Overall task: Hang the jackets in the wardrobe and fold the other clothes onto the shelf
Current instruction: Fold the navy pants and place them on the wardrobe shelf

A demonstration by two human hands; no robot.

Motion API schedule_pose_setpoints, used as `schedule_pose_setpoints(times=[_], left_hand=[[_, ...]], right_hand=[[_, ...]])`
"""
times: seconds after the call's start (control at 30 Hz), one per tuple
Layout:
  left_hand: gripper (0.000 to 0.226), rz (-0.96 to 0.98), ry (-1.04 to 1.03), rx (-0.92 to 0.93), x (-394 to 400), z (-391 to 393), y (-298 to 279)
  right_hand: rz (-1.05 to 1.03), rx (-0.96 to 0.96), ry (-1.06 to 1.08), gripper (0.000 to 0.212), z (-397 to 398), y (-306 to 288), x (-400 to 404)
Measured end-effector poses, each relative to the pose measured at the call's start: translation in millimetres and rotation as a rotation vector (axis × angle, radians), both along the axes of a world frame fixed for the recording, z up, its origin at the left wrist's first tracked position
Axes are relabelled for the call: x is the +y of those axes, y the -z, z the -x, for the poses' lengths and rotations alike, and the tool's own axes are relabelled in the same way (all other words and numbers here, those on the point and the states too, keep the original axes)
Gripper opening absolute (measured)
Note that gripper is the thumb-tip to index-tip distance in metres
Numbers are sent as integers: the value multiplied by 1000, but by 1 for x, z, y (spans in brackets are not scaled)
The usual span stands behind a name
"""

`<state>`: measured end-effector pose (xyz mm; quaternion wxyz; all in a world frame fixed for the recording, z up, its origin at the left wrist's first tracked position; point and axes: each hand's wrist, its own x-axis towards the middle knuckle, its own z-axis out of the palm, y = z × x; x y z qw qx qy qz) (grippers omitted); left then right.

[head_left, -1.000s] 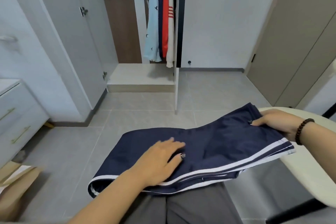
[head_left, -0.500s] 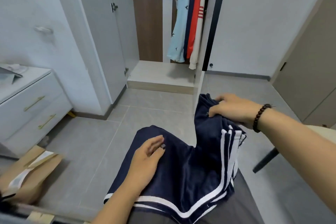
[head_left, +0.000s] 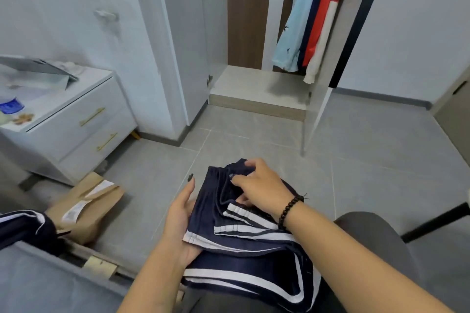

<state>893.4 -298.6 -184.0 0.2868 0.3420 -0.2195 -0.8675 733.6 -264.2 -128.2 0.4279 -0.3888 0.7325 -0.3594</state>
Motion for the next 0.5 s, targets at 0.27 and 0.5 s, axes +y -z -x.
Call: schedule_pose_setpoints(times=[0.27, 0.5], left_hand=[[68, 314, 222, -528, -29, -1, -15], [59, 392, 88, -758, -33, -2, -10]], right_hand=[[172, -103, -265, 48, 8, 1, 63], [303, 259, -51, 39, 34, 22, 100]])
